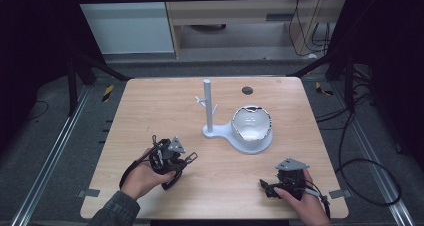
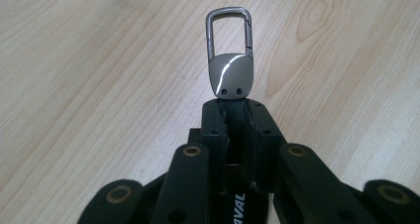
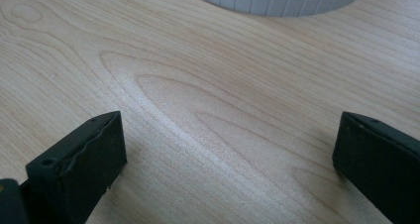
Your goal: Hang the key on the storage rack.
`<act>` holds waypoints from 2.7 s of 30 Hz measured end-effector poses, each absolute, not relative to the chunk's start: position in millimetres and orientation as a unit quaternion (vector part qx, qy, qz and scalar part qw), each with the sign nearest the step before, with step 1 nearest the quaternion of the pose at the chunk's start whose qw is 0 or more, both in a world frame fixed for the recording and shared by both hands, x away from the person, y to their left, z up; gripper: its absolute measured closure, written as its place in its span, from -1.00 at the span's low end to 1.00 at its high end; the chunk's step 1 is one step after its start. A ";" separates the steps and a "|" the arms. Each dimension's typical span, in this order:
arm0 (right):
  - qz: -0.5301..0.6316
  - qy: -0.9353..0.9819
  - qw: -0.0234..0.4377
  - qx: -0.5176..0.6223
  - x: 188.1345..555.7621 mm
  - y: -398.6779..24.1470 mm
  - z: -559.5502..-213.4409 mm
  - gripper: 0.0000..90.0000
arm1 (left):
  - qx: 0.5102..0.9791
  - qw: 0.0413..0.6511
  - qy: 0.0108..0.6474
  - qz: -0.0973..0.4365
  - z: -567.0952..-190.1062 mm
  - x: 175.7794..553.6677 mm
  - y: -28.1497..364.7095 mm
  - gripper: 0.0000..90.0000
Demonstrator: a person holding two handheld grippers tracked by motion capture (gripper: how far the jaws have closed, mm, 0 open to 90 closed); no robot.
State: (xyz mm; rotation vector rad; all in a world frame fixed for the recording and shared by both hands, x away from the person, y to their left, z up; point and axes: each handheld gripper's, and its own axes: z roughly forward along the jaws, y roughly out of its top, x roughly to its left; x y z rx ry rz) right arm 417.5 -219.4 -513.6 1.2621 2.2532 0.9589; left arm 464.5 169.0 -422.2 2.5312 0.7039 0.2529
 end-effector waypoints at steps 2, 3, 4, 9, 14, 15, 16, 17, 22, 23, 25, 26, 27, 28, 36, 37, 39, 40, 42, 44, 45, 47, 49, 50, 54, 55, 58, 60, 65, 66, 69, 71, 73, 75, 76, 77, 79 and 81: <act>0.342 0.803 0.192 0.449 417.5 -219.5 -513.7 -0.99 | 0.928 0.251 0.260 0.096 -421.7 464.5 169.9 0.77; 0.342 0.803 0.192 0.449 417.5 -219.5 -513.6 -0.99 | 0.927 0.252 0.261 0.097 -421.0 464.5 171.5 0.77; 0.342 0.803 0.192 0.449 417.6 -219.5 -513.7 -0.99 | 0.925 0.255 0.262 0.100 -420.5 464.4 172.4 0.77; 0.341 0.803 0.192 0.449 417.5 -219.4 -513.7 -0.99 | 0.919 0.268 0.271 0.105 -417.5 464.0 176.8 0.78; 0.342 0.803 0.192 0.450 417.5 -219.4 -513.7 -0.99 | 0.911 0.281 0.278 0.112 -413.5 463.0 182.2 0.78; 0.342 0.803 0.192 0.450 417.5 -219.5 -513.6 -0.99 | 0.910 0.284 0.280 0.112 -413.3 462.6 182.6 0.78; 0.342 0.803 0.192 0.450 417.5 -219.4 -513.6 -0.99 | 0.909 0.285 0.281 0.113 -412.7 462.4 183.2 0.78; 0.341 0.803 0.192 0.450 417.5 -219.5 -513.6 -0.99 | 0.908 0.288 0.281 0.114 -412.4 462.2 183.5 0.78; 0.341 0.803 0.192 0.449 417.5 -219.5 -513.7 -0.99 | 0.902 0.300 0.286 0.118 -409.0 461.9 187.2 0.78; 0.342 0.803 0.192 0.450 417.5 -219.4 -513.7 -0.99 | 0.901 0.302 0.287 0.117 -408.5 461.9 187.8 0.78; 0.341 0.803 0.192 0.450 417.5 -219.4 -513.7 -0.99 | 0.900 0.305 0.288 0.120 -407.0 461.8 188.8 0.78; 0.341 0.803 0.192 0.449 417.5 -219.5 -513.7 -0.99 | 0.899 0.308 0.289 0.120 -406.5 461.6 188.9 0.78; 0.341 0.803 0.193 0.449 417.6 -219.5 -513.7 -0.99 | 0.898 0.309 0.289 0.121 -405.4 461.4 189.0 0.78; 0.341 0.803 0.193 0.449 417.5 -219.5 -513.7 -0.99 | 0.896 0.313 0.290 0.123 -404.6 461.3 189.0 0.78; 0.341 0.803 0.193 0.449 417.6 -219.5 -513.7 -0.99 | 0.883 0.338 0.295 0.137 -396.9 463.3 184.7 0.78; 0.341 0.803 0.193 0.449 417.5 -219.5 -513.7 -0.99 | 0.883 0.338 0.295 0.137 -396.9 463.3 184.7 0.79; 0.341 0.803 0.192 0.449 417.5 -219.5 -513.7 -0.99 | 0.878 0.347 0.298 0.140 -393.0 465.2 182.1 0.78; 0.341 0.803 0.192 0.449 417.5 -219.5 -513.7 -0.99 | 0.877 0.349 0.299 0.142 -391.7 466.1 181.1 0.78; 0.341 0.803 0.192 0.449 417.6 -219.5 -513.7 -0.99 | 0.875 0.352 0.301 0.144 -390.4 466.8 180.1 0.79; 0.341 0.803 0.192 0.449 417.5 -219.5 -513.7 -0.99 | 0.871 0.359 0.303 0.147 -387.4 469.4 176.3 0.78; 0.341 0.803 0.193 0.449 417.6 -219.5 -513.7 -0.99 | 0.870 0.360 0.303 0.148 -386.5 470.2 174.9 0.78; 0.341 0.803 0.193 0.449 417.6 -219.5 -513.7 -0.99 | 0.867 0.364 0.304 0.152 -385.1 471.7 171.9 0.79; 0.342 0.803 0.192 0.449 417.6 -219.5 -513.7 -0.99 | 0.867 0.364 0.303 0.155 -384.5 472.5 170.2 0.78; 0.341 0.803 0.192 0.449 417.6 -219.5 -513.7 -0.99 | 0.867 0.365 0.302 0.157 -384.0 473.6 168.1 0.78; 0.342 0.803 0.193 0.449 417.6 -219.4 -513.8 -0.99 | 0.864 0.367 0.302 0.167 -383.0 477.6 161.9 0.79; 0.342 0.803 0.193 0.449 417.6 -219.4 -513.8 -0.99 | 0.862 0.369 0.304 0.169 -382.9 478.1 161.1 0.79; 0.342 0.803 0.193 0.449 417.6 -219.4 -513.8 -0.99 | 0.858 0.374 0.307 0.175 -381.6 480.4 158.1 0.79; 0.342 0.802 0.193 0.450 417.5 -219.4 -513.8 -0.99 | 0.855 0.378 0.308 0.179 -380.5 481.7 156.1 0.79; 0.341 0.803 0.192 0.449 417.5 -219.3 -513.7 -0.99 | 0.851 0.384 0.306 0.188 -379.4 482.6 151.9 0.79; 0.342 0.803 0.192 0.449 417.5 -219.3 -513.7 -0.99 | 0.851 0.384 0.304 0.189 -379.5 482.5 151.4 0.79; 0.342 0.803 0.193 0.448 417.7 -219.3 -513.8 -0.99 | 0.851 0.388 0.298 0.193 -379.9 480.6 150.0 0.79; 0.341 0.805 0.193 0.446 417.9 -219.6 -513.7 -0.99 | 0.850 0.389 0.294 0.201 -381.4 479.2 149.6 0.78; 0.342 0.805 0.193 0.445 418.3 -219.5 -513.7 -0.99 | 0.850 0.389 0.294 0.201 -382.2 479.0 150.1 0.78; 0.341 0.805 0.193 0.446 418.2 -219.1 -513.6 -0.99 | 0.846 0.395 0.299 0.199 -384.0 480.5 153.7 0.78; 0.340 0.805 0.194 0.446 418.3 -219.2 -513.7 -0.99 | 0.842 0.399 0.303 0.199 -383.9 481.2 155.3 0.79; 0.341 0.805 0.195 0.446 418.2 -219.2 -513.8 -0.99 | 0.840 0.402 0.306 0.199 -383.7 481.6 156.1 0.79; 0.343 0.803 0.188 0.450 416.7 -218.6 -513.2 -0.99 | 0.834 0.411 0.312 0.197 -381.6 483.3 158.7 0.79; 0.341 0.803 0.194 0.448 415.9 -218.5 -513.6 -0.99 | 0.828 0.418 0.316 0.198 -378.8 485.0 159.9 0.79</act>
